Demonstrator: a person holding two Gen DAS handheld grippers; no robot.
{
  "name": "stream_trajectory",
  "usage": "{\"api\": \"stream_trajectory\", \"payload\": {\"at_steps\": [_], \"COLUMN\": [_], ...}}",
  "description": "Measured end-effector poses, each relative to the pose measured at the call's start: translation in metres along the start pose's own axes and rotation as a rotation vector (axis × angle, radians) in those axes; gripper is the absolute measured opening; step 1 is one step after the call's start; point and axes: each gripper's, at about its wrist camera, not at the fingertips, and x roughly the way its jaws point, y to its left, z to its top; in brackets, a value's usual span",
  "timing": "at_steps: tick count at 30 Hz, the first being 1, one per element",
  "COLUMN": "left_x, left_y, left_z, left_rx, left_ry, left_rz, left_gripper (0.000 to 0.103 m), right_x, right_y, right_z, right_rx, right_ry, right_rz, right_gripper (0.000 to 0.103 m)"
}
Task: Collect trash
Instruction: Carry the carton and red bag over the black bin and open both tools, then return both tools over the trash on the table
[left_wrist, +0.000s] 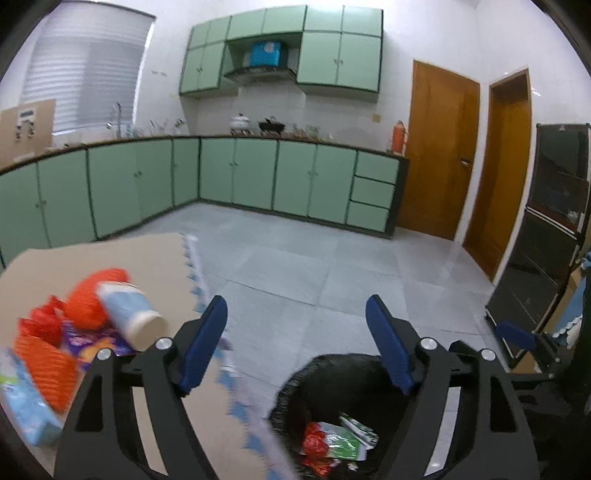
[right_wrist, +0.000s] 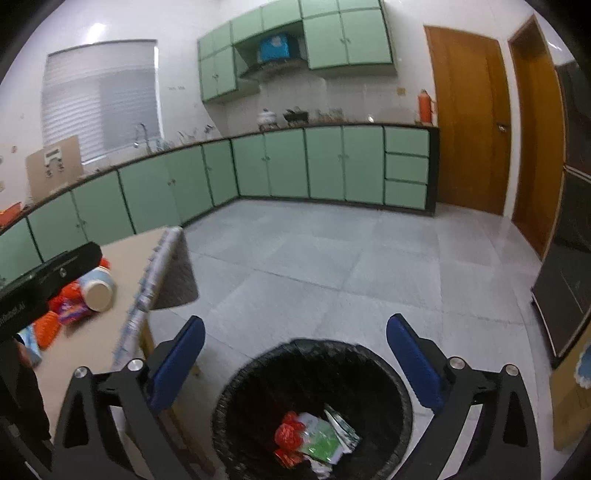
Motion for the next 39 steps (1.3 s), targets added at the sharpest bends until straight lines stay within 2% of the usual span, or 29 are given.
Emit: {"api": "stream_trajectory", "payload": {"at_steps": [5,8,13,19,27,32,39], "left_x": [-0.036,-0.058,-0.089,-0.111,-0.116,-0.104,-0.077], "left_y": [0.034,0.062,0.104,0.149,0.173,0.176,0.179], "left_z": [0.000,-0.004,-0.019,-0.038,-0.055,-0.058,-0.064], "left_rx": [0.006,0.015,0.000,-0.091,-0.150,-0.186,-0.238], "left_ry": [-0.034,-0.049,-0.023,0.016,0.059,0.076,0.123], "left_rz": [0.103,0.189,0.314,0.427,0.464,0.475,0.537], "left_gripper": [0.081,0.083,0.084,0.085,0.086,0.086,0.086], "right_x": [-0.011,-0.015,-0.016,-0.015,-0.013,-0.010,-0.006], "right_y": [0.032,0.054,0.091,0.139,0.181,0.187,0.186], "right_z": [0.011,0.013,0.007,-0.003,-0.017,-0.020,-0.024], "right_rx": [-0.020,-0.039,-0.051,-0.073,-0.142,-0.156,-0.165], "right_ry": [-0.042,-0.063,-0.063,-0.056,-0.041,-0.031,-0.020], "right_rz": [0.054,0.084,0.146,0.216,0.262,0.263,0.267], "right_gripper": [0.097,0.097,0.097,0.097,0.097,0.097,0.097]}}
